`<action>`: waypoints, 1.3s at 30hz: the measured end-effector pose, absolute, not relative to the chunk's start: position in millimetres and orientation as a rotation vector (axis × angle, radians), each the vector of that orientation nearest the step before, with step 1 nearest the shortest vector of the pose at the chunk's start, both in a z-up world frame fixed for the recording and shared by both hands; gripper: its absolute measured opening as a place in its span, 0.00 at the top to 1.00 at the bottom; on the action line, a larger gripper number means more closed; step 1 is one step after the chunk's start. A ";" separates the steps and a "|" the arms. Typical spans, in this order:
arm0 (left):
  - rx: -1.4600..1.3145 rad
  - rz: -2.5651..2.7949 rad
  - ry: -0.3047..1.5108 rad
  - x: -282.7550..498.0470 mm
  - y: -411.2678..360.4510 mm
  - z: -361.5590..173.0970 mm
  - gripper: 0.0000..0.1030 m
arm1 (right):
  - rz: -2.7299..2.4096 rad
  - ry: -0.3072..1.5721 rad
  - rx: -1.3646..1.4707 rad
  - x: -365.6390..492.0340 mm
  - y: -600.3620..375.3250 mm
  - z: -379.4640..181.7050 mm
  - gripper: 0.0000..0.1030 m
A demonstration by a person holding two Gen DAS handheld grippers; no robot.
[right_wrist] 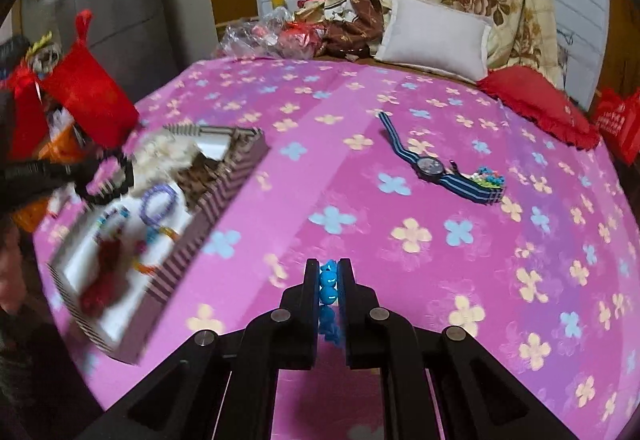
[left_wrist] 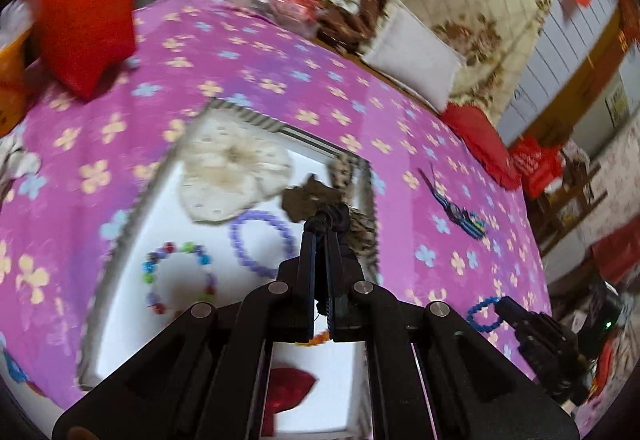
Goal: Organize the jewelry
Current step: 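Carry blue bracelet and black scrunchie into the tray and open both tools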
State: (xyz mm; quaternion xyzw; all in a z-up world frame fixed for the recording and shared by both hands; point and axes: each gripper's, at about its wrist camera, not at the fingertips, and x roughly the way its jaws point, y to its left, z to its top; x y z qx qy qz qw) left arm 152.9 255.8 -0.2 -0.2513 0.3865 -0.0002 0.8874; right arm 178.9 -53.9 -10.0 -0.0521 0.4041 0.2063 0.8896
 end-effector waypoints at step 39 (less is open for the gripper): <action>-0.426 0.210 1.017 114.1 326.6 -45.4 0.91 | 0.756 1.051 -0.289 122.8 124.3 -54.0 0.91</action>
